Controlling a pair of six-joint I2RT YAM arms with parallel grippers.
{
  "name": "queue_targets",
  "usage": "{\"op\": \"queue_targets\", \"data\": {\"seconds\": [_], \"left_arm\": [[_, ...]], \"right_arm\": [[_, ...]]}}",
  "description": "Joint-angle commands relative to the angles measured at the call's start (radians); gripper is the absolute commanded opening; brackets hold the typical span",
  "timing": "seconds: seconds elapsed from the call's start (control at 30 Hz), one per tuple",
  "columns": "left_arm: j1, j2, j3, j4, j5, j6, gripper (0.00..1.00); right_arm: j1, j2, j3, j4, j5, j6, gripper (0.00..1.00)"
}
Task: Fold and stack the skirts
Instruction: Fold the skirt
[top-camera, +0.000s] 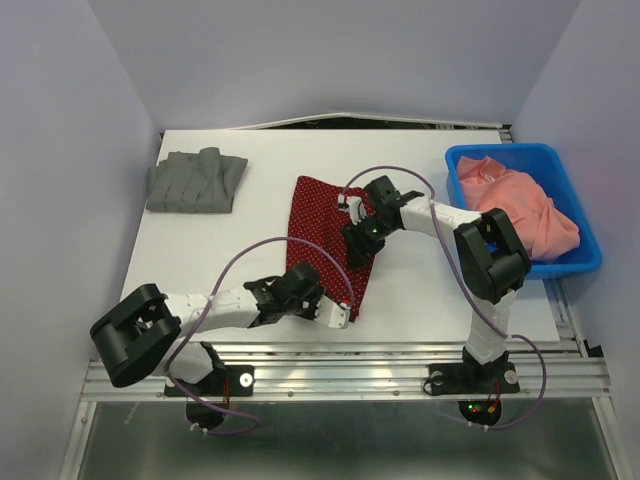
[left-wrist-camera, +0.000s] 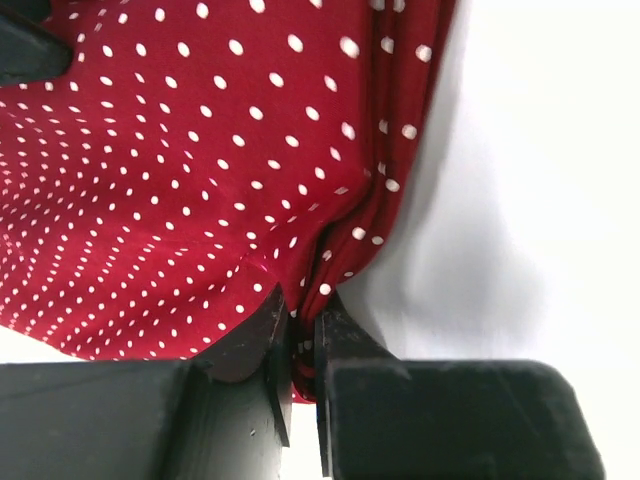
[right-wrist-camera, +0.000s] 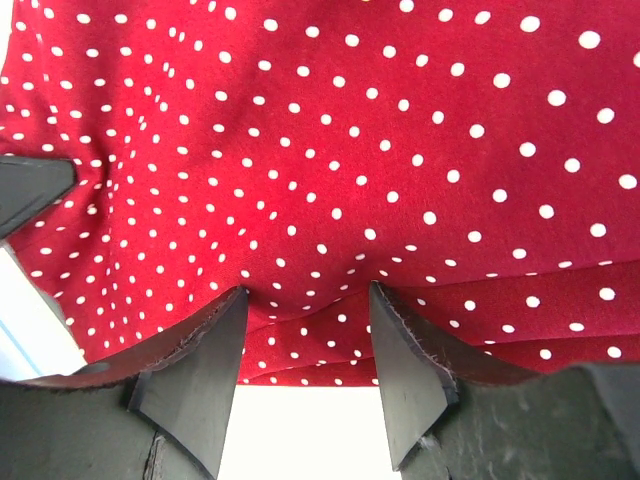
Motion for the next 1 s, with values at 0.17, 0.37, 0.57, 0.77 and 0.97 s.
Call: {"op": "queue_targets", "data": {"seconds": [0.17,0.37,0.57,0.77,0.97], "left_arm": [[-0.007,-0.068,0.099,-0.312,0.138,-0.034,0.0],[-0.01,-0.016,0.204,-0.5,0.261,-0.056,0.0],[-0.01,-0.001,0.344,-0.68,0.394,-0.093,0.0],[-0.01,0.03,0.442,-0.812,0.444,-0.099,0.0],[-0.005,0.056,0.519,-0.892,0.507,-0.109,0.0]], "right_arm": [[0.004,-0.058,0.086,-0.067,0.103,-0.048,0.63],[-0.005,-0.037,0.266,-0.057,0.117,-0.057,0.67],[-0.005,0.086,0.373,0.032,0.135,-0.005,0.69],[-0.014,0.238,0.444,0.157,0.253,0.021,0.7],[-0.014,0.338,0.466,0.171,0.176,0.012,0.64]]}}
